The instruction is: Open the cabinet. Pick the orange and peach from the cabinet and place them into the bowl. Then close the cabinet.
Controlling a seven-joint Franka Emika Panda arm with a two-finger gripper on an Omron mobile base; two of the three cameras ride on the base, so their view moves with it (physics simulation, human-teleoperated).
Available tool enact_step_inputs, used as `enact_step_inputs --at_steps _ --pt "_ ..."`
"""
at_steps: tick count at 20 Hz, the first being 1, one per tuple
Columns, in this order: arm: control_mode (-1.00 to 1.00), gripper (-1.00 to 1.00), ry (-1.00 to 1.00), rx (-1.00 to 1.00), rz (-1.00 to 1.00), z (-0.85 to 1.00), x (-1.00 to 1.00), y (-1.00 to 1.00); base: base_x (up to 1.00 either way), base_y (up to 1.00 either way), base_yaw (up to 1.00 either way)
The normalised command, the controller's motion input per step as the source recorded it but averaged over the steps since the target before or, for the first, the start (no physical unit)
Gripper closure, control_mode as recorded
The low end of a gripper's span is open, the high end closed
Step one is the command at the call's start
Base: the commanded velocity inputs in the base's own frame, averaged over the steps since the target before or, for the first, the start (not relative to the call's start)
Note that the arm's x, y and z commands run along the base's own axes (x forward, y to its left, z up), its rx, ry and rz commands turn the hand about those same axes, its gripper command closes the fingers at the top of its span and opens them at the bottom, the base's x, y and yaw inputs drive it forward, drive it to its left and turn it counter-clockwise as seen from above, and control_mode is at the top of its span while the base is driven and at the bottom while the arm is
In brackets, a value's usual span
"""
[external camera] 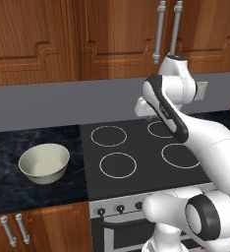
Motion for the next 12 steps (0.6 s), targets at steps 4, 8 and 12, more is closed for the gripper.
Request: enact_step_inputs --at_steps 4,8,12 --pt "-1.0 -1.0 -0.07 0.0 0.0 0.0 -0.1 0.0 0.0 0.0 0.0" --pt "-1.0 -1.0 -0.23 0.0 0.0 0.0 -0.39 0.0 0.0 0.0 0.0" --pt "-1.0 -1.0 -0.38 0.0 0.0 0.06 -0.54 -0.01 0.0 0.0 0.0"
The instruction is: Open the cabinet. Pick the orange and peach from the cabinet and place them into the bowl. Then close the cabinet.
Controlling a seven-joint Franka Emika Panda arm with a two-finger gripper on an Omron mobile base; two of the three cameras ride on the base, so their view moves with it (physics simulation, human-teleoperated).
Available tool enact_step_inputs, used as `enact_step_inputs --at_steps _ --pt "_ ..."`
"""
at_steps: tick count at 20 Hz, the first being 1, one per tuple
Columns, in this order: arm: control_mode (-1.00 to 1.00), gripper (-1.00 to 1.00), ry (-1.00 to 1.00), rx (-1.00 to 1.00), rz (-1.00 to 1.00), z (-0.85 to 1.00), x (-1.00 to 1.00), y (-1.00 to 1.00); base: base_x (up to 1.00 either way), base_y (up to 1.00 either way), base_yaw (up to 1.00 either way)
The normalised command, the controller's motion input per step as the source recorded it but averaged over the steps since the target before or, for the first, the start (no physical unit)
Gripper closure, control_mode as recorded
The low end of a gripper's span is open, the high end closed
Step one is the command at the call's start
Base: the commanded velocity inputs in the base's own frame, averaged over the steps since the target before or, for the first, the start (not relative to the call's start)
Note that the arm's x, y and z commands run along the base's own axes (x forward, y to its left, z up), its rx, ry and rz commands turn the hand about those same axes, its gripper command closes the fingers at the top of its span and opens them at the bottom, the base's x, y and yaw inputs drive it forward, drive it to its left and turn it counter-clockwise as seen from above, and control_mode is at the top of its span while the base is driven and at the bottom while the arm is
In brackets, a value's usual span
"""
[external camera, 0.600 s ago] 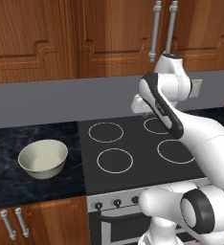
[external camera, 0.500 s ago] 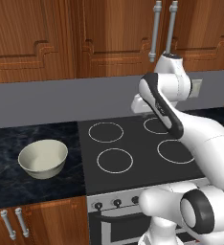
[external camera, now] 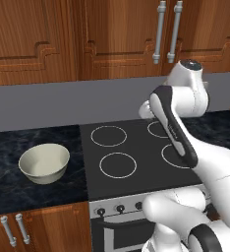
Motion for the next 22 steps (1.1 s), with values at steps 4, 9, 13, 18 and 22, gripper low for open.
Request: enact_step_inputs --at_steps 4,9,13,18,22 --pt "-1.0 -1.0 -0.46 0.0 0.0 0.14 -0.55 0.0 0.0 0.0 0.0" --pt "-1.0 -1.0 -0.45 0.0 0.0 0.22 -0.55 0.0 0.0 0.0 0.0" --pt "-1.0 -1.0 -0.46 0.0 0.0 0.29 -0.51 0.0 0.0 0.0 0.0" --pt "-1.0 -1.0 -0.46 0.0 0.0 0.44 -0.47 0.0 0.0 0.0 0.0" --pt "-1.0 -1.0 -0.43 0.0 0.0 0.43 -0.42 0.0 0.0 0.0 0.0"
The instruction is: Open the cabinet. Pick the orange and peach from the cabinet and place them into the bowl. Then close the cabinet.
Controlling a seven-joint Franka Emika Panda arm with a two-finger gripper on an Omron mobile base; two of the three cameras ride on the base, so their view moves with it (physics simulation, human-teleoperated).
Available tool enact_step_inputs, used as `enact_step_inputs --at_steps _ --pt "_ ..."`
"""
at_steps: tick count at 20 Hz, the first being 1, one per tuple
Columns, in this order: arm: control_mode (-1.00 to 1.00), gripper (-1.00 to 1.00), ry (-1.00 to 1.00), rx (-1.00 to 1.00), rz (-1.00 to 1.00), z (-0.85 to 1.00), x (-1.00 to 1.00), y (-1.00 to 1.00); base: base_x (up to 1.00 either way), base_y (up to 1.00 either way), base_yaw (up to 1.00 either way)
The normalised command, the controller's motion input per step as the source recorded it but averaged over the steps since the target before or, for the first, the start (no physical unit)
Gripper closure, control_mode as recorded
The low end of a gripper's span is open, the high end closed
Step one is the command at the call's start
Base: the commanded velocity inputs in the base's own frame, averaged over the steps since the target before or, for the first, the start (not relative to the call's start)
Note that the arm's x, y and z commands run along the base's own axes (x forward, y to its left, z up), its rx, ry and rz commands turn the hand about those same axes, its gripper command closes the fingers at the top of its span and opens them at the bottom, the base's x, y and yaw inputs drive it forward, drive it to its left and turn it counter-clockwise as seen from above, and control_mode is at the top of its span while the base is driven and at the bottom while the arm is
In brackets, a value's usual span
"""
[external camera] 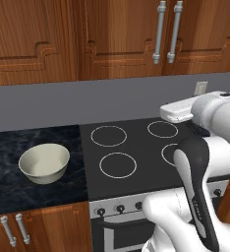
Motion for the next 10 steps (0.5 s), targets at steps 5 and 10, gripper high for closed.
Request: enact_step_inputs --at_steps 5,10 --pt "-1.0 -1.0 -0.35 0.0 0.0 0.31 -0.38 -0.01 0.0 0.0 0.0" --pt "-1.0 -1.0 -0.14 0.0 0.0 0.05 -0.11 0.0 0.0 0.0 0.0"
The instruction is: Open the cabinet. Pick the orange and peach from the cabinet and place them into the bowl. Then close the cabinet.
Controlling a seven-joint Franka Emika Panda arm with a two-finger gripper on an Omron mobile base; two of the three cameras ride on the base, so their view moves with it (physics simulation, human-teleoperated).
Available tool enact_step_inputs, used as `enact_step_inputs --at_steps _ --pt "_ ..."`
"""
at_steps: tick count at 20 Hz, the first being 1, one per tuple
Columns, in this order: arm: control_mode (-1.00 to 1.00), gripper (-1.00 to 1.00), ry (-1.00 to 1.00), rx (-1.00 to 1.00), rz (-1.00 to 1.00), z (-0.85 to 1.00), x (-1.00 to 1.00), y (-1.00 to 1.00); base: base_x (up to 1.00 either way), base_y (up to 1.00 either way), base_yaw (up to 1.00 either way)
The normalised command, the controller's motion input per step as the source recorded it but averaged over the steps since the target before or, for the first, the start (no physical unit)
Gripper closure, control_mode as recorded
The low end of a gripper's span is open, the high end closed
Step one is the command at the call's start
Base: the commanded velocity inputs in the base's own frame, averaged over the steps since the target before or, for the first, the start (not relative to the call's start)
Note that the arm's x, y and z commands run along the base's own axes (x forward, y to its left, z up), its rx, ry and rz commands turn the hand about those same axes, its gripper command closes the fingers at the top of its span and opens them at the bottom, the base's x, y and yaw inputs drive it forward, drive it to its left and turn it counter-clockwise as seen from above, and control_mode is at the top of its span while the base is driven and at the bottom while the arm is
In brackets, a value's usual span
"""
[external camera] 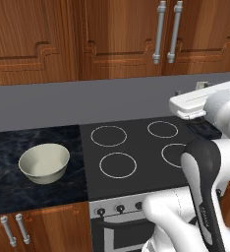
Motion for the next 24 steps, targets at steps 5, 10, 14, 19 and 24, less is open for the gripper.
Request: enact_step_inputs --at_steps 5,10,14,19,24 --pt "-1.0 -1.0 -0.01 0.0 0.0 0.0 0.0 -0.01 0.0 0.0 0.0" --pt "-1.0 -1.0 -0.09 0.01 0.0 0.04 0.0 -0.18 0.0 0.0 0.0" --pt "-1.0 -1.0 -0.07 0.03 0.0 0.03 0.0 -0.23 0.0 0.0 0.0" --pt "-1.0 -1.0 -0.08 0.02 0.0 0.0 0.0 -0.24 0.0 0.0 0.0" --pt "-1.0 -1.0 -0.07 0.0 -0.05 0.0 0.26 -0.3 0.0 0.0 0.0"
